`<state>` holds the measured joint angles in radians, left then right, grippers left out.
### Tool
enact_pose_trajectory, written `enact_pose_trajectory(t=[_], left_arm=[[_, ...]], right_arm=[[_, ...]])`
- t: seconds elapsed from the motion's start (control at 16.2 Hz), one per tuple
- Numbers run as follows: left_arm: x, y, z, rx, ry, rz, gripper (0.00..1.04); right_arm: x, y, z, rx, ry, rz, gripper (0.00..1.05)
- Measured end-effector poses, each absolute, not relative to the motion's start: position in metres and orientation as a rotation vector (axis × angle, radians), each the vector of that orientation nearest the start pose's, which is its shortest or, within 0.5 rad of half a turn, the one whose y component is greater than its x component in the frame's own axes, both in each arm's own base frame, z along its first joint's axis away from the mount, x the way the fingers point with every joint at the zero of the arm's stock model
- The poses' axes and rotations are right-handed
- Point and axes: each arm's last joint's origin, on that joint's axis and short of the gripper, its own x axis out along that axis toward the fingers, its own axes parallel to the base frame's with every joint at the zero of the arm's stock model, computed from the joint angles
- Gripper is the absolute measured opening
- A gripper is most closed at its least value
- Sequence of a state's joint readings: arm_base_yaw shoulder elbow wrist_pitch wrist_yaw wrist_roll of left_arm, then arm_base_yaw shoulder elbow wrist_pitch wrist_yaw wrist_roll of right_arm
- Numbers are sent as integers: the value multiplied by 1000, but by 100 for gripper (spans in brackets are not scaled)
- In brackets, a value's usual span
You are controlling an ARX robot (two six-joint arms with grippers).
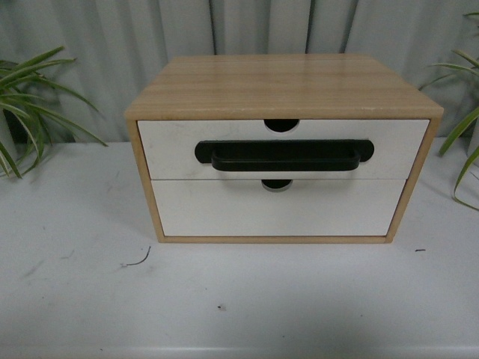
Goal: Pull drawer
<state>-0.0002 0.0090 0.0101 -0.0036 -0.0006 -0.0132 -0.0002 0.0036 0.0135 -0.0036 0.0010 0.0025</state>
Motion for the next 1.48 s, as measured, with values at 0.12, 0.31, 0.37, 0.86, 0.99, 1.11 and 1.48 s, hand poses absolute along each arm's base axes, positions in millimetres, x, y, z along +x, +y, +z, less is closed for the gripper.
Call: enact_pose_trajectory(t=[0.12,0.31,0.37,0.86,0.99,1.11,1.48], left_arm=[[98,0,166,-13,2,0,98],[98,0,166,-13,2,0,98],[98,0,166,-13,2,0,98],[137,11,214,-203,141,245,98],[173,10,229,-208,137,187,98],[183,9,233,-208,134,174,98],[275,-36,255,-15,252,-272,98]], right_arm=[[97,0,167,2,-6,-1,98],[97,0,167,2,-6,-1,98],[97,0,167,2,-6,-1,98],[170,2,201,51,-50,117,98],[213,4,215,40,-50,126,98],[223,6,216,35,-35,132,98],[291,24,236,-227,-44,436,98]])
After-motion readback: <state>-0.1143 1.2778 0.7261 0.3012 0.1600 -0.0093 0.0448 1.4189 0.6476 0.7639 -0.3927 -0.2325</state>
